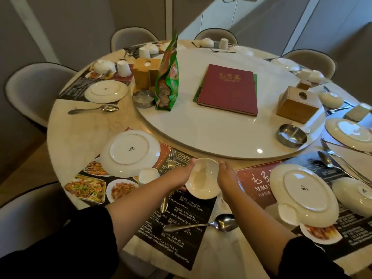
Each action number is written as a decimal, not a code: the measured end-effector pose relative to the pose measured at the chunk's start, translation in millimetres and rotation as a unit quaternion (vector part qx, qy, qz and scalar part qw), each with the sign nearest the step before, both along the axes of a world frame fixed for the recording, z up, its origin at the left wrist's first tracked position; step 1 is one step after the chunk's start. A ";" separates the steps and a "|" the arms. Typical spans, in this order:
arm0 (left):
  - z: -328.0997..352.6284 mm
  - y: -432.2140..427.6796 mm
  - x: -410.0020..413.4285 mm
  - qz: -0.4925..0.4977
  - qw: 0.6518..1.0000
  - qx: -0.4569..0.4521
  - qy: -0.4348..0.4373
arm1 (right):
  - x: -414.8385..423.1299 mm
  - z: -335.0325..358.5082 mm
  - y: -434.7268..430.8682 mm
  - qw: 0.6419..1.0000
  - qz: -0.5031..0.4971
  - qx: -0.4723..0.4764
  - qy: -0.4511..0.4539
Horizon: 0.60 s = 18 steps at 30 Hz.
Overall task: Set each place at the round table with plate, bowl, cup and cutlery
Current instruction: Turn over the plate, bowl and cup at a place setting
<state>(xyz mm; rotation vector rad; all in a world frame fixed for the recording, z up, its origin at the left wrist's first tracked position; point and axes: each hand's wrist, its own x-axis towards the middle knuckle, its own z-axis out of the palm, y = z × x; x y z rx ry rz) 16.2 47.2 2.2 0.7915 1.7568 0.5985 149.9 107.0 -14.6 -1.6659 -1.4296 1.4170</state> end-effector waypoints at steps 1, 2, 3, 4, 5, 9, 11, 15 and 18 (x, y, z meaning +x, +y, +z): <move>0.4 -0.5 0.8 0.003 1.000 -0.005 0.002 | -0.8 0.6 -0.8 1.000 0.004 0.004 -0.003; -0.8 -0.8 1.5 0.007 1.000 -0.007 0.009 | -0.5 0.6 -0.6 1.000 0.008 0.006 -0.004; -1.8 -1.2 2.4 0.009 1.000 -0.010 0.013 | 0.4 0.6 -0.9 1.000 0.012 0.006 -0.006; -4.4 -1.4 2.9 0.012 1.000 -0.013 0.017 | 1.3 0.2 -0.8 1.000 0.014 0.004 -0.006; -5.5 -2.3 3.4 0.014 1.000 -0.016 0.021 | 2.0 -0.1 -0.6 1.000 0.015 0.001 -0.004; 0.0 -10.7 2.3 0.020 1.000 -0.001 0.001 | 4.8 -3.1 1.8 0.999 0.034 -0.008 -0.019; 8.2 -19.1 0.0 0.007 1.000 0.011 0.006 | 5.8 -4.9 2.2 0.998 0.053 -0.014 -0.044; 23.6 -46.2 -18.5 0.060 0.982 0.163 0.073 | -4.7 -1.7 -2.4 0.953 0.086 0.181 -0.229; 21.1 -77.1 -50.6 0.167 0.926 0.306 0.145 | -35.1 20.1 -24.2 0.916 0.208 0.298 -0.172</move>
